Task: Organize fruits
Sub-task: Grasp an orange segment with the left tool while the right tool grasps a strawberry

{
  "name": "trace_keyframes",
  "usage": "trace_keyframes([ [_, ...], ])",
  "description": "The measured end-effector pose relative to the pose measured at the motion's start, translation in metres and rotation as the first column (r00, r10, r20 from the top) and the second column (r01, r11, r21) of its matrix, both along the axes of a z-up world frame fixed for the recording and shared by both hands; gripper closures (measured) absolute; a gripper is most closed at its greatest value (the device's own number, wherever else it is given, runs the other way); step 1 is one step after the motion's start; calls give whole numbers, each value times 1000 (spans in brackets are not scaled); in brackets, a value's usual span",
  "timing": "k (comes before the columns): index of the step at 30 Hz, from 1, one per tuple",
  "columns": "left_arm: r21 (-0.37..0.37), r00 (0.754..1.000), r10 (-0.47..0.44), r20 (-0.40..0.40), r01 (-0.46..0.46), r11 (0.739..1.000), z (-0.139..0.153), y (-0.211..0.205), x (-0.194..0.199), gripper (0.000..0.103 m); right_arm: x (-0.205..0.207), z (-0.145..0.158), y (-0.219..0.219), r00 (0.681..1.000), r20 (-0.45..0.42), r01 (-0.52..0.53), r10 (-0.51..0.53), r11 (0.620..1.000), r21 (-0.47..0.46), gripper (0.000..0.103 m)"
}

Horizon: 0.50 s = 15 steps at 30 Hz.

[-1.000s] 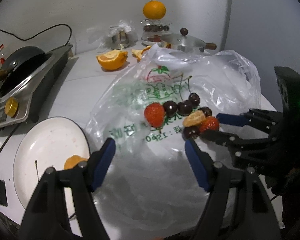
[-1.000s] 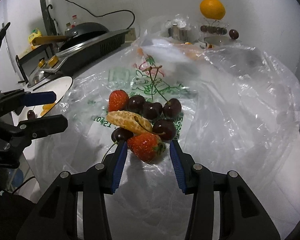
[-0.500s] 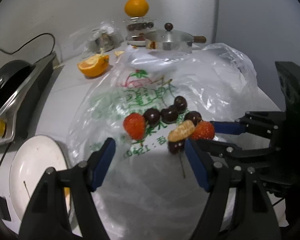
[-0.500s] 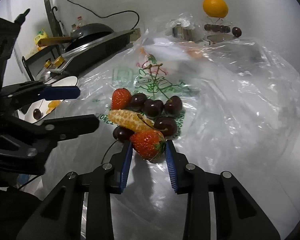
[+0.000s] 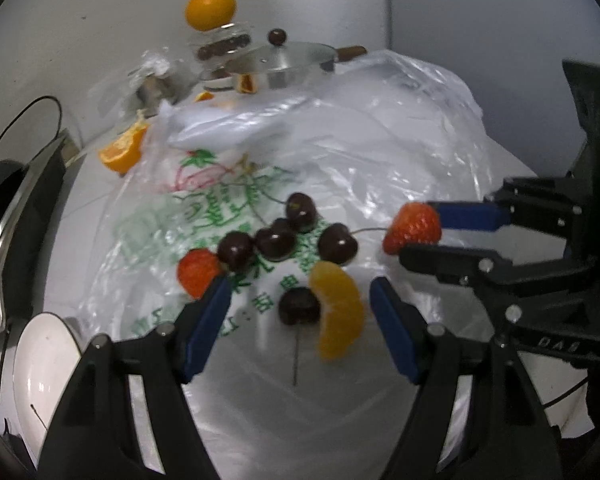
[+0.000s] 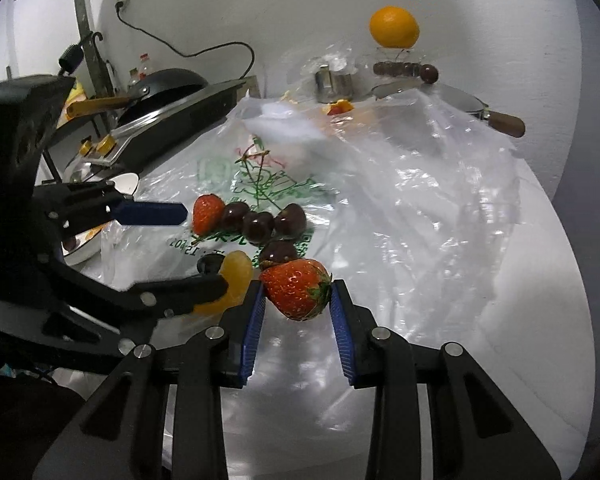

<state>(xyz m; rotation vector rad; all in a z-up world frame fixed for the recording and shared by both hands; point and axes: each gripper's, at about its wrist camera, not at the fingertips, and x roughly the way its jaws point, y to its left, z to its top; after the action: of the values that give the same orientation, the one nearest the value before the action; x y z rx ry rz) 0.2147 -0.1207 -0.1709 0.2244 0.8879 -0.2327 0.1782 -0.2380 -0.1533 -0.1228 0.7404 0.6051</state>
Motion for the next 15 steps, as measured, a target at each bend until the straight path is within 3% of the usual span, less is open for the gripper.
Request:
trace_keyframes([
  [5, 22, 1000, -13, -5, 13, 1000, -6, -8, 0, 30, 1, 1, -8, 1000, 0, -4, 4, 1000, 11, 68],
  [9, 52, 998, -54, 36, 52, 997, -6, -18, -3, 32, 1, 1, -11, 1000, -1, -8, 8, 1000, 21, 68],
  [13, 75, 996, -90, 18, 89, 993, -12, -26, 1, 45, 0, 1, -14, 1000, 0, -10, 10, 999, 34, 68],
  [15, 80, 994, -107, 11, 105, 991, -14, -29, 2, 46, 0, 1, -16, 1000, 2, -10, 10, 999, 41, 68],
])
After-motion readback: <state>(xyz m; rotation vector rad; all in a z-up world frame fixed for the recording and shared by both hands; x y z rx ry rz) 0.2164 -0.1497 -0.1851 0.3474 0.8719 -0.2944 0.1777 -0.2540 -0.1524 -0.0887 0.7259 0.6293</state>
